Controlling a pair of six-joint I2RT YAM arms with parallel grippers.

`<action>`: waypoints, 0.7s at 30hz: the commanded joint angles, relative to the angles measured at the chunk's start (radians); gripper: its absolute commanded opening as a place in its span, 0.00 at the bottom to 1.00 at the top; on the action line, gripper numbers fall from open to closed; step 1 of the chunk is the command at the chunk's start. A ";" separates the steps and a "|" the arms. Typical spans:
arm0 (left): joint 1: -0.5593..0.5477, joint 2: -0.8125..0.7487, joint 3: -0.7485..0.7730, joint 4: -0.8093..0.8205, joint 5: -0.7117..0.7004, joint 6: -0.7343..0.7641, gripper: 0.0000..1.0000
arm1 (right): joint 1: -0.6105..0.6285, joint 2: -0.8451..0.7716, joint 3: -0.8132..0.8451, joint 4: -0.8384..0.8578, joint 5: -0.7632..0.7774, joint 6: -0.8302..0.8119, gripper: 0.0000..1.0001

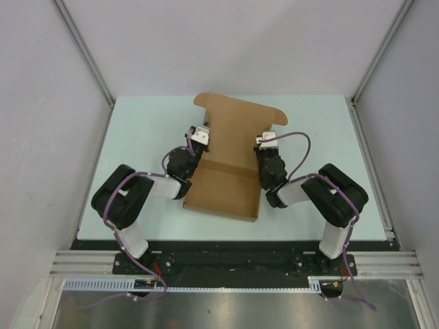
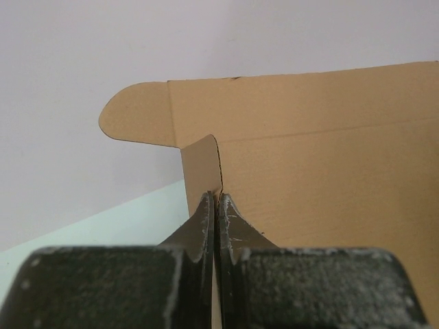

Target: Fold the paper box

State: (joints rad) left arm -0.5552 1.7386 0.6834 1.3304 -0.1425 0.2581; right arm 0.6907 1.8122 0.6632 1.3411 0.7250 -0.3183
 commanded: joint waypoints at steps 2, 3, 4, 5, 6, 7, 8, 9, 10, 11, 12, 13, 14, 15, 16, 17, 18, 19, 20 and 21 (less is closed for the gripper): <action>-0.086 -0.037 0.010 0.398 0.251 0.001 0.02 | 0.047 -0.062 -0.011 0.259 -0.176 -0.001 0.17; -0.086 -0.039 0.004 0.398 0.247 -0.006 0.01 | 0.046 -0.071 -0.016 0.259 -0.171 0.005 0.20; -0.086 -0.042 -0.004 0.398 0.242 -0.016 0.00 | 0.046 -0.088 -0.022 0.257 -0.147 0.011 0.30; -0.086 -0.045 -0.021 0.398 0.222 -0.042 0.00 | 0.046 -0.099 -0.027 0.257 -0.142 0.015 0.35; -0.086 -0.050 -0.028 0.398 0.215 -0.052 0.00 | 0.046 -0.108 -0.033 0.257 -0.144 0.016 0.40; -0.086 -0.050 -0.036 0.398 0.210 -0.062 0.00 | 0.047 -0.116 -0.039 0.256 -0.148 0.018 0.46; -0.089 -0.051 -0.048 0.398 0.204 -0.071 0.00 | 0.049 -0.129 -0.051 0.256 -0.147 0.019 0.48; -0.091 -0.050 -0.054 0.398 0.196 -0.072 0.00 | 0.050 -0.134 -0.054 0.256 -0.142 0.021 0.50; -0.091 -0.050 -0.058 0.398 0.184 -0.077 0.00 | 0.059 -0.139 -0.059 0.256 -0.124 0.018 0.53; -0.091 -0.048 -0.065 0.398 0.176 -0.094 0.00 | 0.064 -0.145 -0.063 0.254 -0.116 0.015 0.54; -0.091 -0.044 -0.067 0.398 0.161 -0.102 0.00 | 0.070 -0.149 -0.068 0.256 -0.107 0.007 0.56; -0.091 -0.039 -0.068 0.398 0.156 -0.109 0.00 | 0.081 -0.152 -0.070 0.254 -0.089 0.002 0.59; -0.091 -0.034 -0.065 0.398 0.147 -0.121 0.00 | 0.085 -0.157 -0.073 0.253 -0.076 -0.005 0.60; -0.091 -0.025 -0.065 0.398 0.146 -0.122 0.00 | 0.092 -0.169 -0.073 0.250 -0.065 -0.030 0.61; -0.091 -0.022 -0.064 0.398 0.114 -0.125 0.00 | 0.105 -0.175 -0.073 0.250 -0.043 -0.044 0.63; -0.088 -0.021 -0.058 0.398 0.106 -0.132 0.00 | 0.107 -0.185 -0.073 0.248 -0.032 -0.053 0.64; -0.084 -0.016 -0.053 0.397 0.098 -0.140 0.00 | 0.110 -0.209 -0.073 0.244 -0.027 -0.071 0.65; -0.080 -0.014 -0.048 0.397 0.095 -0.149 0.00 | 0.110 -0.224 -0.073 0.230 -0.019 -0.079 0.67; -0.074 -0.014 -0.039 0.397 0.089 -0.164 0.00 | 0.112 -0.240 -0.073 0.219 -0.018 -0.084 0.67; -0.071 -0.014 -0.036 0.397 0.084 -0.168 0.00 | 0.113 -0.257 -0.073 0.208 -0.013 -0.090 0.68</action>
State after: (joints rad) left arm -0.5888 1.7161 0.6235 1.3537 -0.1547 0.1719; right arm 0.7715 1.6455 0.5755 1.2884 0.7624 -0.3710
